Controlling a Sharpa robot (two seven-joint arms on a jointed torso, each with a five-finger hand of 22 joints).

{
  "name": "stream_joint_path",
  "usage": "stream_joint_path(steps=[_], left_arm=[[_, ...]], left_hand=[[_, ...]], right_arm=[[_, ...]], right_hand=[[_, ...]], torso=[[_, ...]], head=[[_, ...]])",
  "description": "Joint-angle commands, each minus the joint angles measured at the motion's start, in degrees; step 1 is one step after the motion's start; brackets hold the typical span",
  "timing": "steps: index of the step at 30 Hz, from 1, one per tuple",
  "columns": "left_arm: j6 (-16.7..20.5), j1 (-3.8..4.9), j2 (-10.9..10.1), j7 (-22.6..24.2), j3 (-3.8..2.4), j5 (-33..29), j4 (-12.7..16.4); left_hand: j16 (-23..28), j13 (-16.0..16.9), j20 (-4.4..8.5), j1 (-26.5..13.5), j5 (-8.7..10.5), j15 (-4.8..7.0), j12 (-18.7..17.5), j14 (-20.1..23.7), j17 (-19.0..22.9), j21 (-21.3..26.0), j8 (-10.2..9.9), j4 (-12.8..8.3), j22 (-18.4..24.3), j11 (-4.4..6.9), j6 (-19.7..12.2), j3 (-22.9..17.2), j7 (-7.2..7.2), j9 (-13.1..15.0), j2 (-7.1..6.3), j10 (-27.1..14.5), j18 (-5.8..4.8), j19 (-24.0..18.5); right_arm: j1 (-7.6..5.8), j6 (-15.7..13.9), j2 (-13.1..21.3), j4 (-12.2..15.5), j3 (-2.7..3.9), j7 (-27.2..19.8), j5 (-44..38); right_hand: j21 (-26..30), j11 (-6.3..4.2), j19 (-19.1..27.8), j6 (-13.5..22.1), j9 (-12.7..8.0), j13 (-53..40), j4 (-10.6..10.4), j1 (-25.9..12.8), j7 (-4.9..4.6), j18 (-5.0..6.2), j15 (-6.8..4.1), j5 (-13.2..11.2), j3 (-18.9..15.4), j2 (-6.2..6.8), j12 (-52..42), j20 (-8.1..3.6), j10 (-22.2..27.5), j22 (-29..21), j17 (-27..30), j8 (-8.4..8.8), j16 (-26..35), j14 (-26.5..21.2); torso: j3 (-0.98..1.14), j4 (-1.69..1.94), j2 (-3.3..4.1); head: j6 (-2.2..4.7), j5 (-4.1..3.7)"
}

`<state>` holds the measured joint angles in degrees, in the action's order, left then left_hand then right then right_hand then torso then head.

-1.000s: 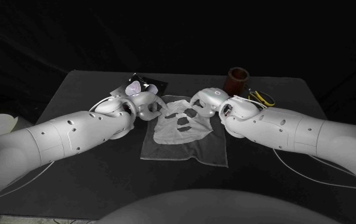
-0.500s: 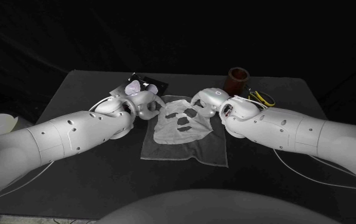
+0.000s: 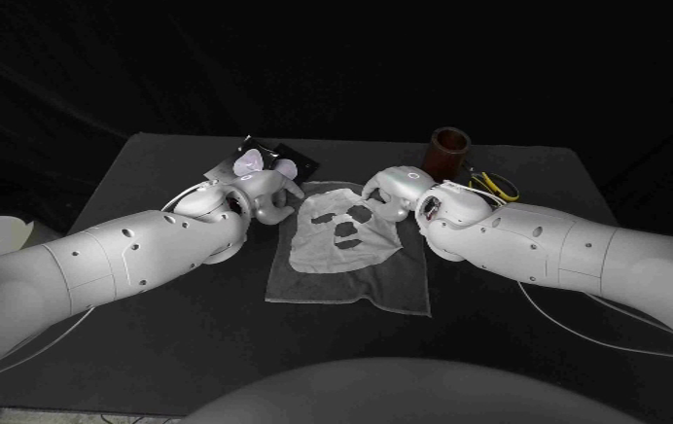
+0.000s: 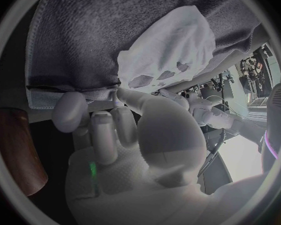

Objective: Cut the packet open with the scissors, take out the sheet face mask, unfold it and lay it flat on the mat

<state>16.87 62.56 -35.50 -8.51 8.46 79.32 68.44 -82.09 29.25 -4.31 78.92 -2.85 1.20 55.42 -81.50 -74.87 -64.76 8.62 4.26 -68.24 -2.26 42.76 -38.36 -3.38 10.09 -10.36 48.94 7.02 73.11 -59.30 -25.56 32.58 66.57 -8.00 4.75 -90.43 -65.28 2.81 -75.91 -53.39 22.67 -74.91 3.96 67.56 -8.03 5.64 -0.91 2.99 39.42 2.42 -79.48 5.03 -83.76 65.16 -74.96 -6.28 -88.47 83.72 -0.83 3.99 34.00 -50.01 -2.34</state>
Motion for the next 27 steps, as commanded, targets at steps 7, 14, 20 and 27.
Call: stream_joint_path(steps=[7,14,20,27], left_arm=[[-0.3,-0.49,-0.7,-3.12,0.34,0.68,-0.64],[2.91,-0.48,-1.76,3.28,0.11,-1.67,0.67],[6.88,-0.47,-4.12,11.85,-1.19,-10.32,3.52],[6.23,-0.42,-6.81,18.78,-2.56,-22.18,7.79]], left_hand=[[-0.07,0.19,-0.07,0.25,0.07,0.01,0.42,-0.16,0.28,-0.03,0.66,0.19,0.25,-0.01,-1.44,-0.51,-3.6,0.31,-0.41,-0.28,-0.35,0.07],[2.09,0.18,-0.11,0.06,0.07,-0.08,0.56,1.94,3.76,2.98,1.89,0.46,2.75,-0.15,2.03,-0.95,-3.85,1.22,-0.78,-0.85,0.34,-2.07],[5.61,-0.58,-0.56,-0.63,0.08,-0.69,-0.19,5.55,9.21,8.49,2.22,0.89,7.27,-0.82,2.88,-0.51,-4.49,1.46,-2.01,-1.92,1.49,-6.0],[10.0,-1.99,-1.33,-1.04,0.08,-1.53,-1.78,10.42,15.46,15.0,2.13,1.21,12.4,-1.77,3.06,0.32,-5.25,1.55,-2.52,-4.04,2.67,-10.63]], right_arm=[[0.07,-5.13,0.54,0.23,-0.06,-5.74,4.22],[-0.47,-10.05,2.5,2.29,0.16,-13.67,14.28],[-2.0,-7.5,6.14,5.88,0.54,-14.04,20.38],[-3.41,-0.02,10.62,9.74,0.81,-9.29,17.6]], right_hand=[[0.63,0.41,0.38,-0.19,0.02,-5.89,0.37,0.88,-0.38,0.64,-0.01,-0.14,-0.27,-0.24,0.4,-0.05,-1.32,-0.3,-12.48,0.11,-0.06,5.59],[1.77,0.98,0.99,-0.73,-0.23,-4.86,0.9,1.09,-1.08,0.82,0.4,-0.02,-0.85,0.47,1.65,0.23,-0.67,-1.19,-11.45,0.13,0.56,5.29],[2.09,1.12,1.1,-1.09,-0.45,-4.75,0.81,0.6,-1.15,0.86,0.61,0.26,-2.02,1.32,1.78,0.47,-0.57,-1.35,-11.37,0.16,0.63,5.27],[2.32,0.92,1.12,-1.91,-0.51,-4.86,1.02,0.67,-0.87,0.94,0.5,0.11,-2.99,1.81,1.6,0.5,-0.65,-1.47,-11.55,-0.14,0.53,5.32]], torso=[[0.01,0.01,-0.01],[-0.01,-0.01,-0.02],[-0.05,-0.04,-0.07],[-0.04,-0.01,-0.11]], head=[[0.01,0.03],[0.01,-0.15],[0.01,-0.76],[0.01,-0.91]])
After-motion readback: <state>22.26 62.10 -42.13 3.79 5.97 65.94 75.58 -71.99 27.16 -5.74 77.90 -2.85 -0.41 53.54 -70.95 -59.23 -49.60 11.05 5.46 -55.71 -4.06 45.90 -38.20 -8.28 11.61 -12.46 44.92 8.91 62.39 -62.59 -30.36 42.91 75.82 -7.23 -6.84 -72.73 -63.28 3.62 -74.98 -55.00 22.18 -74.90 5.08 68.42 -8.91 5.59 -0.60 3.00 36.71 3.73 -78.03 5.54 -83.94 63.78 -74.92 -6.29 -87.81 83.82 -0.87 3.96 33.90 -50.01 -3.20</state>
